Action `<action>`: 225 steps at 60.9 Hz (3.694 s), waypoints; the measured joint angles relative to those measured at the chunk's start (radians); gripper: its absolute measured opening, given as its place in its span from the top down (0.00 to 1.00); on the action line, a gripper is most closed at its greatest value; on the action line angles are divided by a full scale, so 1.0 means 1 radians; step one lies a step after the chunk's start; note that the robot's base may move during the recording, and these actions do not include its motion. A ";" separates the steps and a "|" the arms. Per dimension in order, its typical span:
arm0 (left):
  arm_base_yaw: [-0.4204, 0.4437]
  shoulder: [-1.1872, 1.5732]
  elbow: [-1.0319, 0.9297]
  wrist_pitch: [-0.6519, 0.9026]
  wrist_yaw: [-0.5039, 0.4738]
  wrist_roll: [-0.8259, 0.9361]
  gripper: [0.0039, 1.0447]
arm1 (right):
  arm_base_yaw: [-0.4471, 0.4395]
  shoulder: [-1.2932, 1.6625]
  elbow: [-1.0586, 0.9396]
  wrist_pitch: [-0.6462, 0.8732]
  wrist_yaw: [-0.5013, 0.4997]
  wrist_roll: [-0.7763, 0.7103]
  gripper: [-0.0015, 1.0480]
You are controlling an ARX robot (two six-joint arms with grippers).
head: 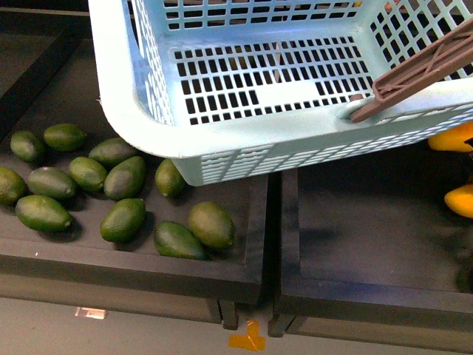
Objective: Pick lemon and mango into basket
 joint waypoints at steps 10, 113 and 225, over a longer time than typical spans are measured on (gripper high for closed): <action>0.000 0.000 0.000 0.000 0.000 0.000 0.96 | -0.058 -0.235 -0.193 0.129 -0.050 -0.119 0.40; 0.000 0.000 0.000 0.000 0.000 -0.001 0.96 | 0.393 -1.298 -0.713 0.220 0.077 -0.407 0.09; -0.001 0.000 0.000 0.000 0.000 0.000 0.96 | 0.280 -2.313 -1.487 0.283 -0.160 -0.848 0.98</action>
